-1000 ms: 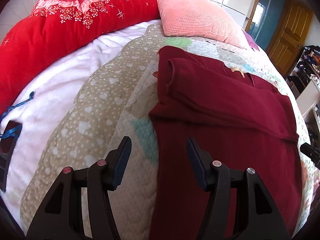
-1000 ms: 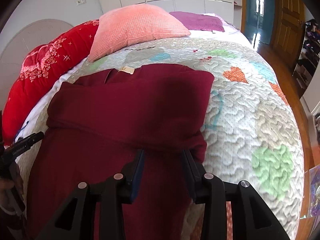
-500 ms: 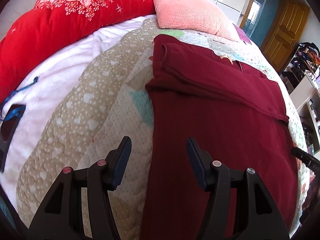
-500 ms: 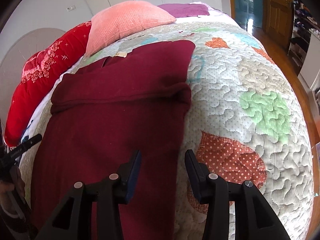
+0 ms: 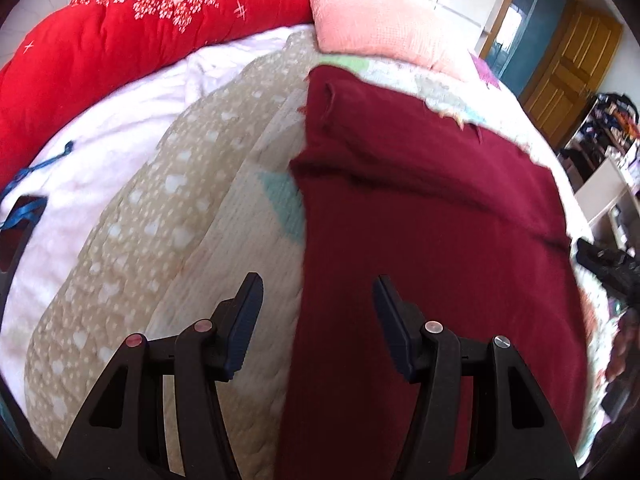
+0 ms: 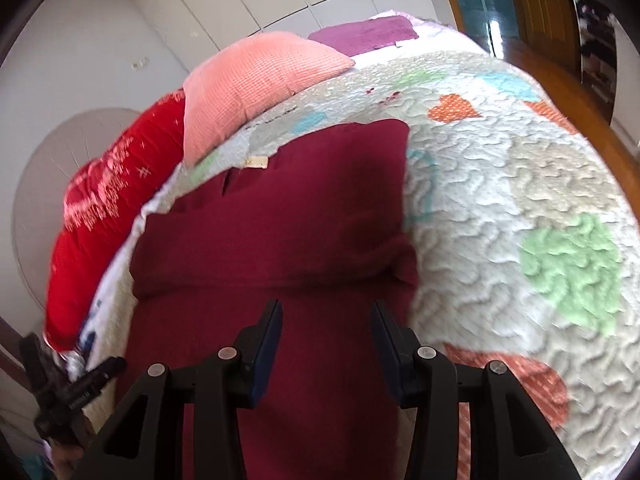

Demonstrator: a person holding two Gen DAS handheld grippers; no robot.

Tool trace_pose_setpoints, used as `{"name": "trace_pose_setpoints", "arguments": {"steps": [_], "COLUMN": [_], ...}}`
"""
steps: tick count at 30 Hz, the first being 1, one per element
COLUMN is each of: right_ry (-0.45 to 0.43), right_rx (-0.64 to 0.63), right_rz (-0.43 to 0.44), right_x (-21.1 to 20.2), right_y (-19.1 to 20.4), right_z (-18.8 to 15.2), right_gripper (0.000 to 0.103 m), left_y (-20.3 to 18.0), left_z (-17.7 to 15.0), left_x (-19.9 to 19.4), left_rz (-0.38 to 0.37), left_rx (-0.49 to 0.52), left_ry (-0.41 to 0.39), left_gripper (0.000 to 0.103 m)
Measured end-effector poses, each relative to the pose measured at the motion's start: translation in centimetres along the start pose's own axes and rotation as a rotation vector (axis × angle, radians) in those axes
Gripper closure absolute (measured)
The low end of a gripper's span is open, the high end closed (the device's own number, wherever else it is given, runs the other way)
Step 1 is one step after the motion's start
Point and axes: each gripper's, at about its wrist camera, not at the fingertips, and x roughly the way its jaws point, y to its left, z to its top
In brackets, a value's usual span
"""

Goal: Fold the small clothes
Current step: 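Lay the sweater edge inward with the left gripper and release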

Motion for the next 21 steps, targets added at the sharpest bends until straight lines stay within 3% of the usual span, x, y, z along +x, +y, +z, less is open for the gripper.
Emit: {"name": "trace_pose_setpoints", "arguments": {"steps": [6, 14, 17, 21], "right_ry": [0.027, -0.050, -0.103, -0.161], "right_rx": [0.252, 0.487, 0.472, 0.373], "right_rz": [0.118, 0.228, 0.192, 0.137], "right_x": [3.2, 3.9, 3.5, 1.4], "right_y": [-3.1, -6.6, -6.5, -6.0], "right_z": [1.6, 1.4, 1.4, 1.0], "right_gripper": [0.060, 0.061, 0.089, 0.096], "left_y": [-1.2, -3.4, -3.8, -4.0], "left_z": [3.3, 7.8, 8.9, 9.3], "left_x": [0.8, 3.7, 5.0, 6.2], "left_rz": [-0.008, 0.010, 0.027, 0.042], "left_rx": [-0.005, 0.005, -0.007, 0.004], "left_ry": [-0.038, -0.066, -0.066, -0.046], "left_gripper": [0.046, 0.046, 0.046, 0.046]}}
